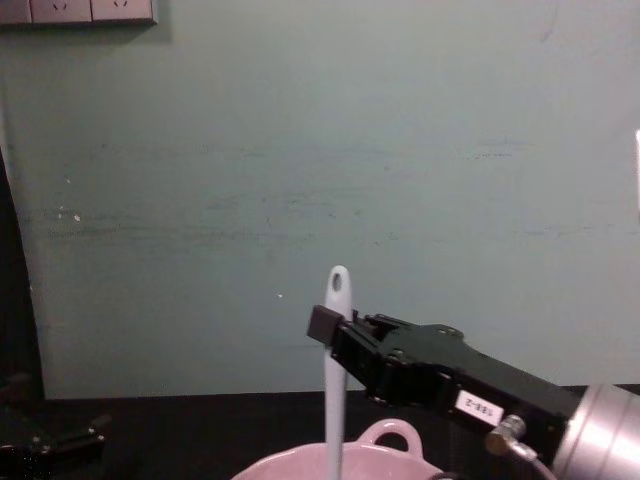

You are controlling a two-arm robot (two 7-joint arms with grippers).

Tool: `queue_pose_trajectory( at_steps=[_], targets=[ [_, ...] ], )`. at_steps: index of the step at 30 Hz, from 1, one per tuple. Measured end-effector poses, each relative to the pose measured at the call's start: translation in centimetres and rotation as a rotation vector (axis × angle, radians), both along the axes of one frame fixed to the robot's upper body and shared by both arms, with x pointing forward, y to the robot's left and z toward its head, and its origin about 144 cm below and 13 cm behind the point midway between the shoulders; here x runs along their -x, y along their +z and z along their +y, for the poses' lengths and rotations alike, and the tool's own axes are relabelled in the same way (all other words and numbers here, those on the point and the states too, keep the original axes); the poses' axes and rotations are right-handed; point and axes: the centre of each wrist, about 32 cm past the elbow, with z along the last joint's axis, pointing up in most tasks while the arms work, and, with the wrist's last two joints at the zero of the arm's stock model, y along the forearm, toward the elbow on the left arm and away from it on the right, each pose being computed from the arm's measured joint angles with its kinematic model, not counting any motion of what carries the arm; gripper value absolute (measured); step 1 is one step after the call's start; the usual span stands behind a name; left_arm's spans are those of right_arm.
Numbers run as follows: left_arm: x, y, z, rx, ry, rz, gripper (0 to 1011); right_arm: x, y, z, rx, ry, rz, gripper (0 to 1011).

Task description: Use the one hand to pick up the spoon and stir the clear water in the bowl.

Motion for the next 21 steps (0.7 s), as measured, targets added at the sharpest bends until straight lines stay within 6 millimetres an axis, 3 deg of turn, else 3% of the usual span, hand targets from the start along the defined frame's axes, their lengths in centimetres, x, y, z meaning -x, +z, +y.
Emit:
queue_pose_trajectory(
  at_steps=[11, 21],
  targets=[
    [0.0, 0.0, 0.0, 0.000, 0.000, 0.000, 1011, -1.4, -0.5, 2.5, -0.034, 0.001, -0.009, 114],
    [0.0, 0.0, 0.0, 0.000, 0.000, 0.000, 1011, -3.9, -1.7, 3.9, -0.033, -0.082, -0.032, 114]
  ],
)
